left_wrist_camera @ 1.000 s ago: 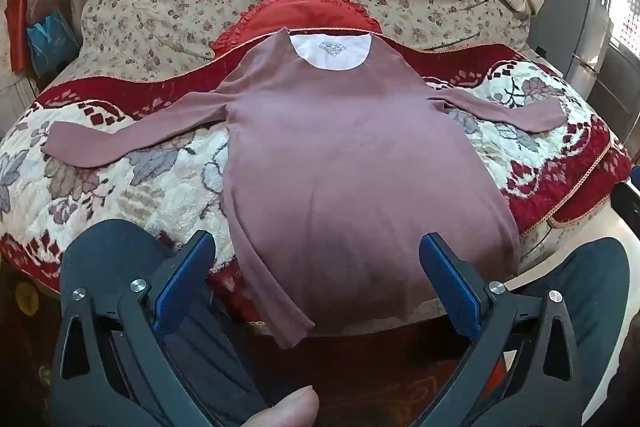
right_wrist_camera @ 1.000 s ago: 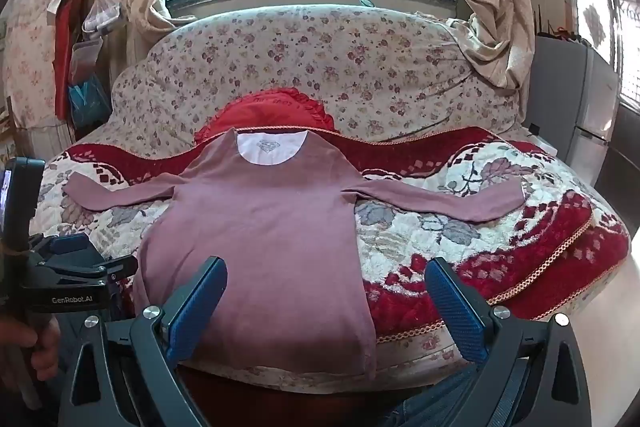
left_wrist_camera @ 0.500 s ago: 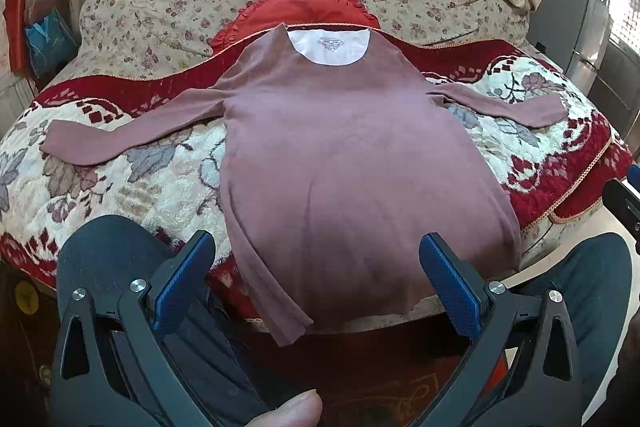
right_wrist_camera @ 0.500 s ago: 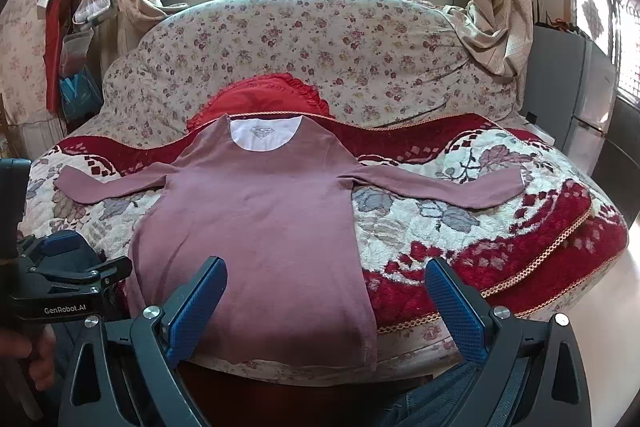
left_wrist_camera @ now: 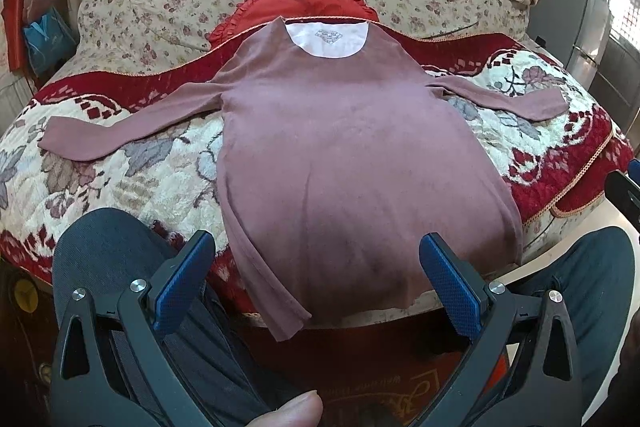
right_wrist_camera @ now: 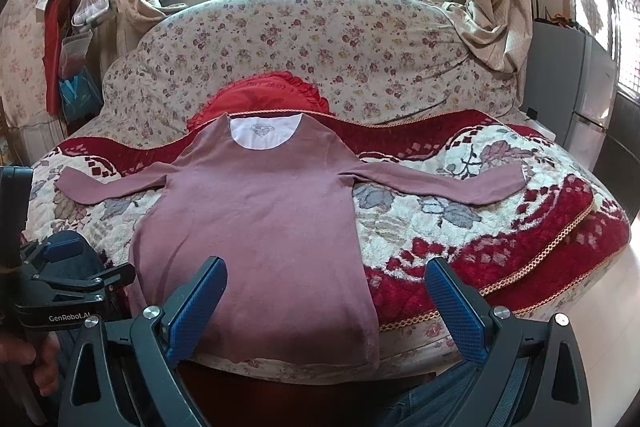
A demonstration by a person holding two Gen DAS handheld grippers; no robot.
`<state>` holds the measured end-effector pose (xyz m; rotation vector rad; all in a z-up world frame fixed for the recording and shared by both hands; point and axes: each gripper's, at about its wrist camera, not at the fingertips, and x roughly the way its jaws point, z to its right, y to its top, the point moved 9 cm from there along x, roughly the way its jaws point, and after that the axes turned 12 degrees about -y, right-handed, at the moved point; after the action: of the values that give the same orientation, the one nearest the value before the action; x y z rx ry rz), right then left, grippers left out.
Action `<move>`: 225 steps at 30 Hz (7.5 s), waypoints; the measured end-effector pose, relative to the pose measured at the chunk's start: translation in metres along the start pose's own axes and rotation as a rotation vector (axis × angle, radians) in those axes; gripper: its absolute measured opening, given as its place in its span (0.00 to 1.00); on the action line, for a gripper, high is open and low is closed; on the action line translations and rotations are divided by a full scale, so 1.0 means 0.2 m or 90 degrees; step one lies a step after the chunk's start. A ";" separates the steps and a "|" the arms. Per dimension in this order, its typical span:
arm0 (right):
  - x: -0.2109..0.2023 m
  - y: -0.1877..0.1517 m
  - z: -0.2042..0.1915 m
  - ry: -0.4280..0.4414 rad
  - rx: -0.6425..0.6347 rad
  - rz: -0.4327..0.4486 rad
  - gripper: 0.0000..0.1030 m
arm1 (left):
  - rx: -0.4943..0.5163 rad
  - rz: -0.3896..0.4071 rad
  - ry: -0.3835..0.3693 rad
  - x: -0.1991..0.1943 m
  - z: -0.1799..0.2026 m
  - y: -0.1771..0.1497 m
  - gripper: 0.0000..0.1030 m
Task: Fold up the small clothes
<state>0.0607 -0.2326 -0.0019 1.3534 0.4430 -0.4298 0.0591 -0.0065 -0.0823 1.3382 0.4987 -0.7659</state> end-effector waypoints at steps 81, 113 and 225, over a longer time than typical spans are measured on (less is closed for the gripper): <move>0.00 0.02 -0.08 0.014 -0.018 -0.003 0.96 | -0.003 -0.013 -0.008 0.02 0.02 -0.02 0.99; 0.00 0.02 -0.08 0.015 -0.016 -0.006 0.96 | -0.002 -0.014 -0.009 0.04 0.02 -0.05 0.99; 0.63 0.80 -1.89 0.499 -0.157 0.081 0.96 | -0.403 -0.054 -0.311 0.27 -1.17 1.21 0.04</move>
<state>0.2314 0.1603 0.0025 1.2606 1.0090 0.2818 0.2978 0.2232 -0.0006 0.5192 0.3607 -0.8767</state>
